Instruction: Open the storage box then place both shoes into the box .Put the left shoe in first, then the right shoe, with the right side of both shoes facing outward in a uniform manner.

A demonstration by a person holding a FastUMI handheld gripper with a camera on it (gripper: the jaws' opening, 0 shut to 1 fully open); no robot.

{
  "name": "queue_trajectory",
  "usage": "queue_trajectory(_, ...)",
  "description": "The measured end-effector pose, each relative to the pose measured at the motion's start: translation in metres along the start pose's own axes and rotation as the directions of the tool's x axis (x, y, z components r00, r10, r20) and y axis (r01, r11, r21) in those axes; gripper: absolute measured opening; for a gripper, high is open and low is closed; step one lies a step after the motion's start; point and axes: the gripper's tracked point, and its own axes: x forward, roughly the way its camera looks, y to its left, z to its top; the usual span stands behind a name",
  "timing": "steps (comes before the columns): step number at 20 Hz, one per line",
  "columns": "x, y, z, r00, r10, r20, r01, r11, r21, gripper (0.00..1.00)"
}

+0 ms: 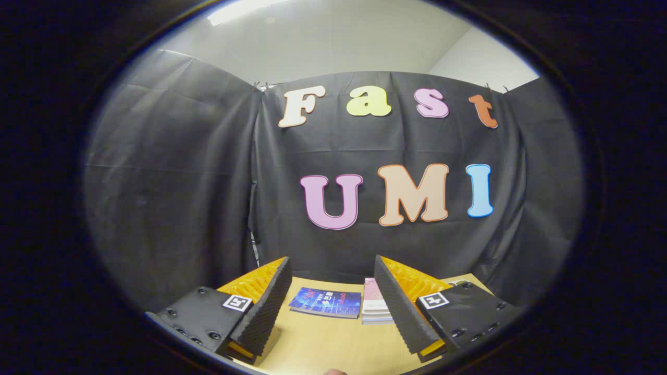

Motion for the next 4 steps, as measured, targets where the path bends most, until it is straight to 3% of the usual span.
queue_trajectory(4,0.0011,-0.0031,-0.0070,1.000,0.005,-0.013,-0.005,1.000,-0.002,1.00)
